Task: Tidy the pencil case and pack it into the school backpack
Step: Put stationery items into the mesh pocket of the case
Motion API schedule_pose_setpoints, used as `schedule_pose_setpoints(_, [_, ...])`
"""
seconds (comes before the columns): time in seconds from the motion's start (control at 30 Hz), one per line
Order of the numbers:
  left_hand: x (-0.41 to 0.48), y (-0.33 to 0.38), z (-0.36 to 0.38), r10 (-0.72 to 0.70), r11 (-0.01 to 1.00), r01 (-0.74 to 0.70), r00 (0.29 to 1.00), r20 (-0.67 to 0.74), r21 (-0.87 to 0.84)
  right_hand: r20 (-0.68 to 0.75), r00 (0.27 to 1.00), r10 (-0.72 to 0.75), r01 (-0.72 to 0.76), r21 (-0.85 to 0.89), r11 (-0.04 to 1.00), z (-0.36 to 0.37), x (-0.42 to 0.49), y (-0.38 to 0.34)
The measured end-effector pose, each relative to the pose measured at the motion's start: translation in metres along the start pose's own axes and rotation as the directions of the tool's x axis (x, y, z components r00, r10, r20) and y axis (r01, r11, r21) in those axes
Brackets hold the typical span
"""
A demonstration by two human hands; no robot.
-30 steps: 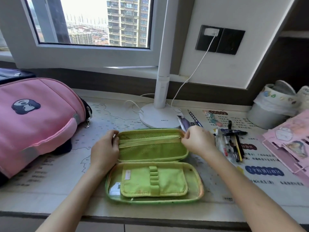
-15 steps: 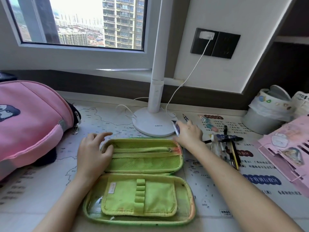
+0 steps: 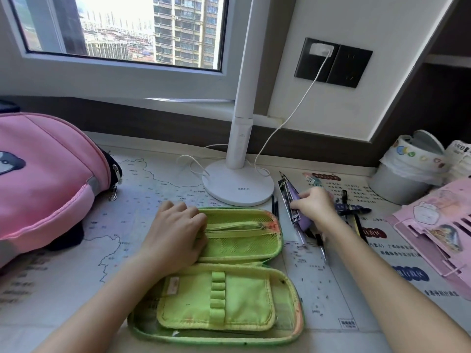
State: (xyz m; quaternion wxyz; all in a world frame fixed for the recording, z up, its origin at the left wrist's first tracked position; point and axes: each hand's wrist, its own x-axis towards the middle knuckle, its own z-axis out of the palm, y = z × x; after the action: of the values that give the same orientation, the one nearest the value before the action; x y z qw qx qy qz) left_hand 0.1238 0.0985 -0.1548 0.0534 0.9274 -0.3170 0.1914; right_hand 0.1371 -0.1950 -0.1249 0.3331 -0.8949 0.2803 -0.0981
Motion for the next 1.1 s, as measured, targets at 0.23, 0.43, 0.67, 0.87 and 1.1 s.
schedule_pose_setpoints(0.23, [-0.001, 0.003, 0.003, -0.026, 0.999, 0.026, 0.999, -0.020, -0.027, 0.251, 0.923, -0.293, 0.120, 0.536, 0.836, -0.037, -0.046, -0.025])
schedule_pose_setpoints(0.43, [0.000, 0.004, 0.001, 0.008, 0.999, -0.008, 1.000, -0.005, -0.037, 0.306, 0.861, -0.405, 0.140, 0.625, 0.768, -0.007, -0.073, -0.055])
schedule_pose_setpoints(0.67, [-0.002, 0.007, 0.004, -0.053, 0.997, 0.053, 0.999, 0.006, -0.055, 0.242, 0.917, -0.317, 0.018, 0.768, 0.640, 0.039, -0.076, -0.068])
schedule_pose_setpoints(0.87, [-0.006, 0.005, -0.002, -0.033, 0.999, 0.033, 0.999, -0.007, -0.044, 0.202, 0.945, -0.258, -0.023, 0.826, 0.563, 0.056, -0.078, -0.073])
schedule_pose_setpoints(1.1, [-0.014, 0.002, -0.010, 0.060, 0.997, -0.072, 0.944, -0.325, -0.024, 0.241, 0.814, -0.529, 0.383, 0.462, 0.800, 0.049, -0.085, -0.077])
